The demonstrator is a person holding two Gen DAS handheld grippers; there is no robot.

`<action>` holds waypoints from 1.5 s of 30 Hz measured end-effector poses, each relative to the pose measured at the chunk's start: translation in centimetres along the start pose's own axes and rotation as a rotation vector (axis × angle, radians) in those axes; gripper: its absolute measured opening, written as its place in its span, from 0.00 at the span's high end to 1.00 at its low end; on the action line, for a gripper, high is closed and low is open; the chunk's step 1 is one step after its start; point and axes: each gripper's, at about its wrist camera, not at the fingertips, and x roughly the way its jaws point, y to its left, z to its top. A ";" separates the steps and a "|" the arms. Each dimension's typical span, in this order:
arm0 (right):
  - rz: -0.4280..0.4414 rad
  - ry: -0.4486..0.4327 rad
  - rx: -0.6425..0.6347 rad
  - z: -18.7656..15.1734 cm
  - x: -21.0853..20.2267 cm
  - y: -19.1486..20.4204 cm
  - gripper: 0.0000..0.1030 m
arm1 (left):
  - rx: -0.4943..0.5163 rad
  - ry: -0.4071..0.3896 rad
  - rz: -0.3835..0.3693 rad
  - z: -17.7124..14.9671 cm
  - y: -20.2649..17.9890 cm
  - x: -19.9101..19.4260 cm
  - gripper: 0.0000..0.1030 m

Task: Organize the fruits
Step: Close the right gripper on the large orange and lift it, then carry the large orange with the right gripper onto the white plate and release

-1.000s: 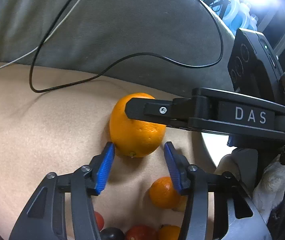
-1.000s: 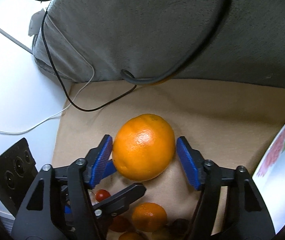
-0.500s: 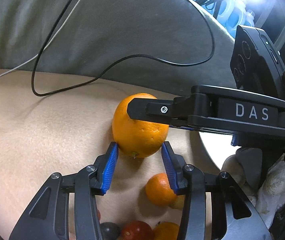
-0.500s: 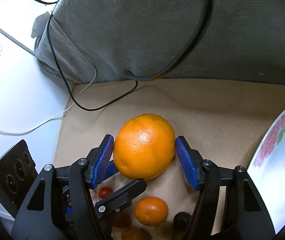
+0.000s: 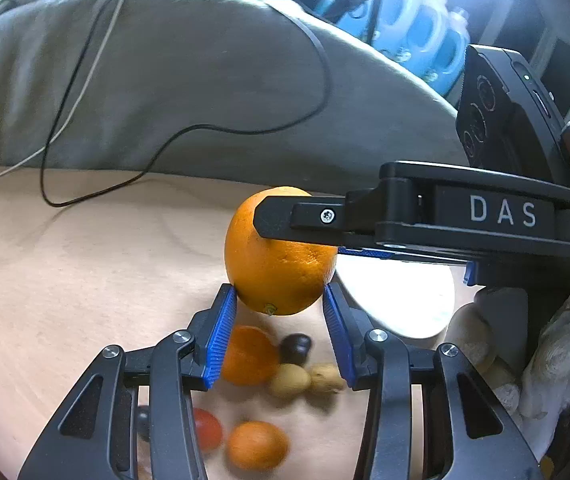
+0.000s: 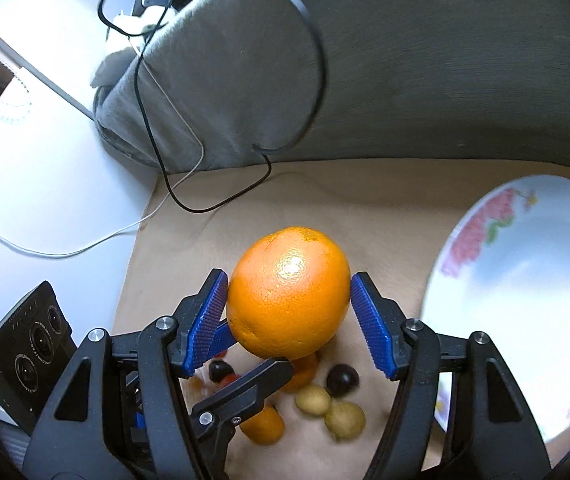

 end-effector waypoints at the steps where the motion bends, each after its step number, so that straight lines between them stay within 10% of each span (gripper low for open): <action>1: -0.002 -0.006 0.002 -0.2 -0.5 -0.3 0.35 | 0.006 -0.002 -0.004 0.0 -0.4 0.0 0.58; 31: -0.071 -0.053 0.120 -3.7 -6.6 -8.0 0.35 | 0.096 0.063 -0.103 -0.6 -10.2 4.6 0.60; 45: -0.151 -0.236 0.001 -3.3 -11.3 -6.2 0.23 | 0.154 0.040 -0.103 -0.9 -12.3 3.8 0.60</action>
